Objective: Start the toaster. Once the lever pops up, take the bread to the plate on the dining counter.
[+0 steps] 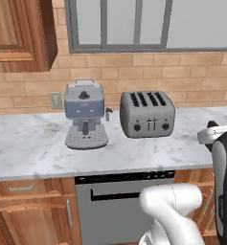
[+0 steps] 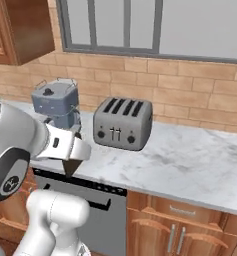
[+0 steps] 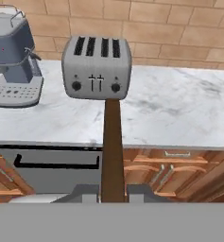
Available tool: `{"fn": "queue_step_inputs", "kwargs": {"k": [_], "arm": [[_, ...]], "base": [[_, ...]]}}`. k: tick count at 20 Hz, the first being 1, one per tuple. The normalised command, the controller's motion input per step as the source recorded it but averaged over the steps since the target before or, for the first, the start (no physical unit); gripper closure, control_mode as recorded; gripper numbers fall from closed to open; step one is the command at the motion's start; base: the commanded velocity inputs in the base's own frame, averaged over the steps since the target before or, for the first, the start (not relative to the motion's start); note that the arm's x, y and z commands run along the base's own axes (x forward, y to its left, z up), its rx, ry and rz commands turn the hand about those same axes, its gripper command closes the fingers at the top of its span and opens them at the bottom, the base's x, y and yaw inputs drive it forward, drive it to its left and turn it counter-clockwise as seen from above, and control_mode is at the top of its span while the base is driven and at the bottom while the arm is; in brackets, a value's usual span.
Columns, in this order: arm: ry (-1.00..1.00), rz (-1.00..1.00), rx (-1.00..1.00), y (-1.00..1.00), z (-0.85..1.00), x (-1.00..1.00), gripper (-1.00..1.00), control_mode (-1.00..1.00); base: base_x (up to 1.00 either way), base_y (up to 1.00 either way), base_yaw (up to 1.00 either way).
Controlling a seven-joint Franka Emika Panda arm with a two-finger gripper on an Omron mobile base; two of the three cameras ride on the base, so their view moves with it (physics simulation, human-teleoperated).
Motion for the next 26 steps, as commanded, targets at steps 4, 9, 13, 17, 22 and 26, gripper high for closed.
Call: {"fn": "queue_step_inputs", "kwargs": {"k": [4, 9, 13, 17, 22, 26], "arm": [[0.0, 0.0, 0.0, 0.0, 0.0, 0.0, 1.0, 1.0], [0.0, 0.0, 0.0, 0.0, 0.0, 0.0, 1.0, 1.0], [0.0, 0.0, 0.0, 0.0, 0.0, 0.0, 1.0, 1.0], [0.0, 0.0, 0.0, 0.0, 0.0, 0.0, 1.0, 1.0], [0.0, 0.0, 0.0, 0.0, 0.0, 0.0, 1.0, 1.0], [0.0, 0.0, 0.0, 0.0, 0.0, 0.0, 1.0, 1.0]], "base": [[-0.02, 0.61, 0.79], [-0.25, 0.27, 0.98], [-0.24, 0.23, 1.0], [-0.25, 0.23, 1.0], [-0.28, 0.27, 1.0], [-0.24, 0.17, 1.0]]}}
